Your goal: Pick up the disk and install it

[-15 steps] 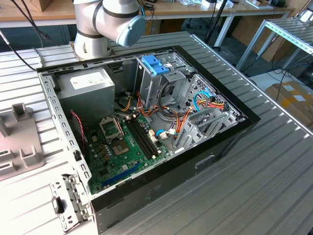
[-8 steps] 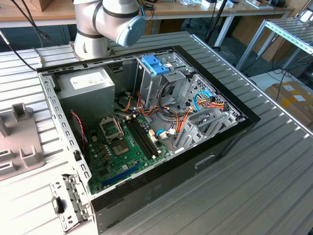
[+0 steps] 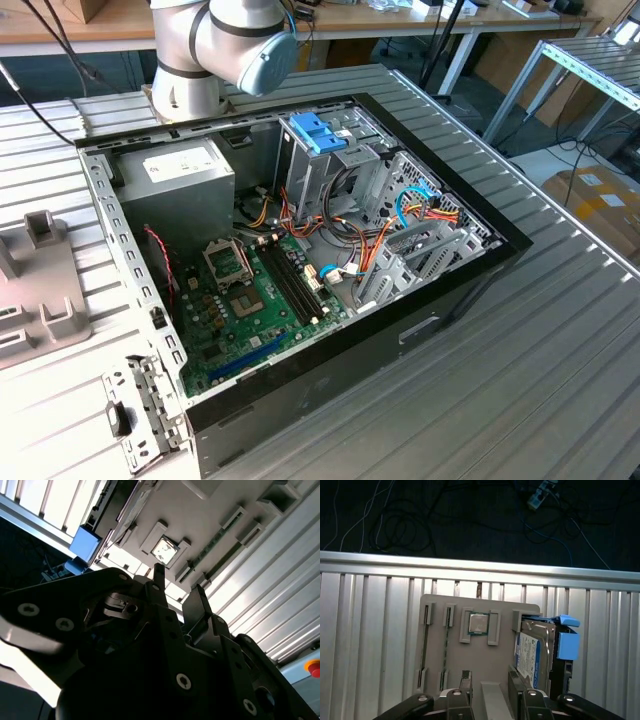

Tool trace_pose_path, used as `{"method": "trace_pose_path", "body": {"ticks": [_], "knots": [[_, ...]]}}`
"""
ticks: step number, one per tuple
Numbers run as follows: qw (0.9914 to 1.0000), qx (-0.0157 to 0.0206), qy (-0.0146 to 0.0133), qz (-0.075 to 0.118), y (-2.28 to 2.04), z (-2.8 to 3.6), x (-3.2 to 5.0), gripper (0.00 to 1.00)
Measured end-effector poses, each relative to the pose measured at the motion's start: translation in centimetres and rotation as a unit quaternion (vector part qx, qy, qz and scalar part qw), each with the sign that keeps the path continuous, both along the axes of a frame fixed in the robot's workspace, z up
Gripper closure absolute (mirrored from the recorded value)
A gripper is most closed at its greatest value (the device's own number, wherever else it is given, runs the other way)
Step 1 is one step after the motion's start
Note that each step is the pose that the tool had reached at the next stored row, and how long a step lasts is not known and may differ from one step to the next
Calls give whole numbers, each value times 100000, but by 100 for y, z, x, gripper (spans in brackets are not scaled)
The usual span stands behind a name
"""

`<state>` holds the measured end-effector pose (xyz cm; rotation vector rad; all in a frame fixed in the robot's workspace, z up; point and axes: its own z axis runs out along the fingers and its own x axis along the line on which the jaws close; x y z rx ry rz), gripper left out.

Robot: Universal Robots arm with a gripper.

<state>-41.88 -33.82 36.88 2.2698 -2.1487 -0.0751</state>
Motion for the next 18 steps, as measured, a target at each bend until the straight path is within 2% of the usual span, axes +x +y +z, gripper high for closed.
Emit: {"method": "trace_pose_path", "body": {"ticks": [18], "knots": [[100000,-1,2,-2,41,-25,0,58]]}}
